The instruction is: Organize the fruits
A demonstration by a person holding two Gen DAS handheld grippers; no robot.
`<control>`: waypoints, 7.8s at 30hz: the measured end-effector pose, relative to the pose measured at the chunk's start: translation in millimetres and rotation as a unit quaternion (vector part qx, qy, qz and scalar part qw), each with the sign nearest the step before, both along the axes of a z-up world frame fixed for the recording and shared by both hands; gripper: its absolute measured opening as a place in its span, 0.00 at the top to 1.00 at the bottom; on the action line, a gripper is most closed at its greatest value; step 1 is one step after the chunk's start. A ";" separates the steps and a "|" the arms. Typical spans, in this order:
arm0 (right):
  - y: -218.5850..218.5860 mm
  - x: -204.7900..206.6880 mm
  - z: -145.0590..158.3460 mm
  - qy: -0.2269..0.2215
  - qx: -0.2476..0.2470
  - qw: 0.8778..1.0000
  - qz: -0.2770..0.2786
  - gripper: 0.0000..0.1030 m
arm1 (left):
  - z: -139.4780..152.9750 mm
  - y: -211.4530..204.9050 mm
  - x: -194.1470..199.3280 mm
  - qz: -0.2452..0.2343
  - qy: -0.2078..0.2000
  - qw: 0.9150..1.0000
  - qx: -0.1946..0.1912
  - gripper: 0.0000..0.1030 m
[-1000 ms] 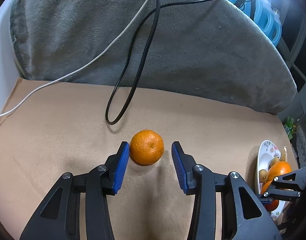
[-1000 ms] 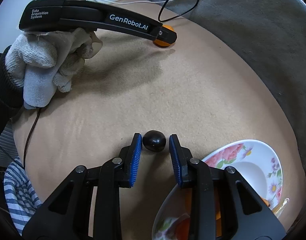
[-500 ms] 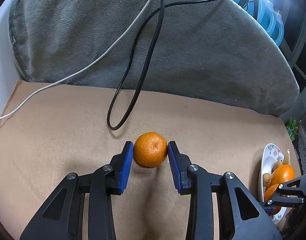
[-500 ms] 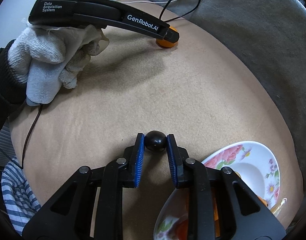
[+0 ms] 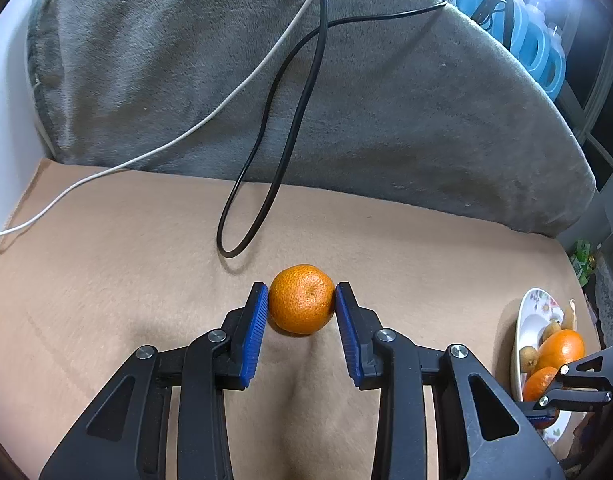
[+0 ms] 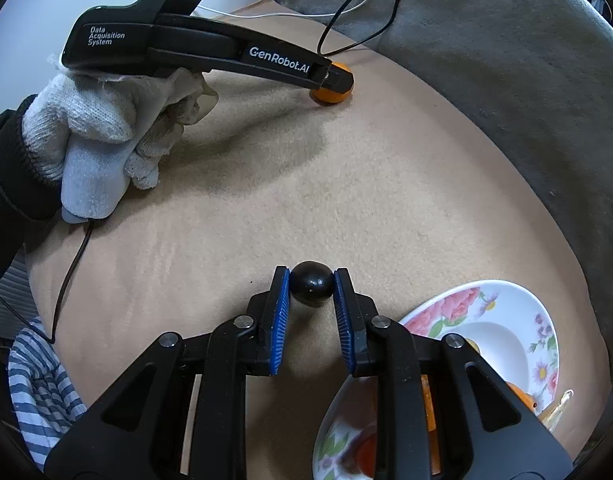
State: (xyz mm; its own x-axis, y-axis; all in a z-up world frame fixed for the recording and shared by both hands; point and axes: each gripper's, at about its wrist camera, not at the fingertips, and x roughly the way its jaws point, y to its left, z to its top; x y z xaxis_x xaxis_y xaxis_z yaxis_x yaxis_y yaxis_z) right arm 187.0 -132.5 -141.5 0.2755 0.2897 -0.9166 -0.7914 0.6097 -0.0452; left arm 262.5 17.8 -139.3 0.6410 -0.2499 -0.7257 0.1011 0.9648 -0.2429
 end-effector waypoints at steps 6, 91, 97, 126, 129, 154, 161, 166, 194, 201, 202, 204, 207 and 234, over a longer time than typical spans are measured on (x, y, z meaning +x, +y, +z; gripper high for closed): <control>-7.9 -3.4 6.1 0.001 0.013 1.000 -0.005 0.78 | 12.3 1.2 -12.5 -0.006 -0.011 1.000 -0.002 0.68; -167.1 -55.0 45.2 -0.038 0.132 0.970 -0.202 0.77 | 56.2 -157.7 -67.4 -0.193 -0.023 0.981 -0.023 0.68; -167.9 -54.9 47.8 -0.046 0.133 0.968 -0.206 0.51 | 57.0 -157.7 -66.9 -0.194 -0.023 0.980 -0.024 0.67; -167.4 -68.6 65.4 -0.101 0.124 0.963 -0.215 0.22 | 67.2 -158.3 -82.4 -0.184 -0.041 0.982 -0.008 0.34; -168.1 -71.4 66.6 -0.107 0.122 0.962 -0.218 0.18 | 67.4 -154.8 -84.5 -0.176 -0.041 0.983 -0.005 0.32; -194.2 -74.4 80.2 -0.138 0.154 0.935 -0.289 0.05 | 73.9 -137.1 -143.9 -0.129 -0.075 0.988 0.025 0.28; -199.6 -74.9 78.6 -0.148 0.154 0.924 -0.317 0.04 | 77.5 -144.1 -166.7 -0.119 -0.097 0.987 0.036 0.25; -203.8 -78.7 80.9 -0.166 0.151 0.915 -0.334 0.04 | 79.5 -148.9 -179.7 -0.111 -0.103 0.988 0.039 0.25; -216.8 -122.3 111.0 -0.248 0.169 0.880 -0.369 0.00 | 108.2 -138.7 -231.4 -0.046 -0.170 0.982 0.066 0.17; -217.2 -140.2 114.4 -0.255 0.175 0.876 -0.369 0.00 | 111.2 -141.3 -249.2 -0.047 -0.178 0.981 0.066 0.17; -217.1 -143.1 114.7 -0.256 0.176 0.876 -0.369 0.00 | 111.4 -141.6 -250.7 -0.046 -0.179 0.981 0.066 0.17; -216.9 -146.5 115.2 -0.258 0.176 0.876 -0.367 0.00 | 112.2 -142.4 -254.3 -0.046 -0.180 0.980 0.067 0.17; -217.2 -152.1 115.9 -0.260 0.178 0.875 -0.367 0.00 | 114.0 -144.3 -258.2 -0.046 -0.183 0.980 0.068 0.17; -219.9 -157.6 118.2 -0.265 0.181 0.871 -0.372 0.00 | 117.5 -148.1 -262.4 -0.045 -0.190 0.978 0.069 0.17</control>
State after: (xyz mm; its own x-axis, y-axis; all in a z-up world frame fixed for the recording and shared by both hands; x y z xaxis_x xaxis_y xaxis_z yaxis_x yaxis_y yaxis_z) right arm 29.4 -352.5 -23.3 0.8667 0.0932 -0.4900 -0.0973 0.9951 0.0173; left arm 0.1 -130.3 -21.8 0.8514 -0.2337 -0.4695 0.2443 0.9689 -0.0393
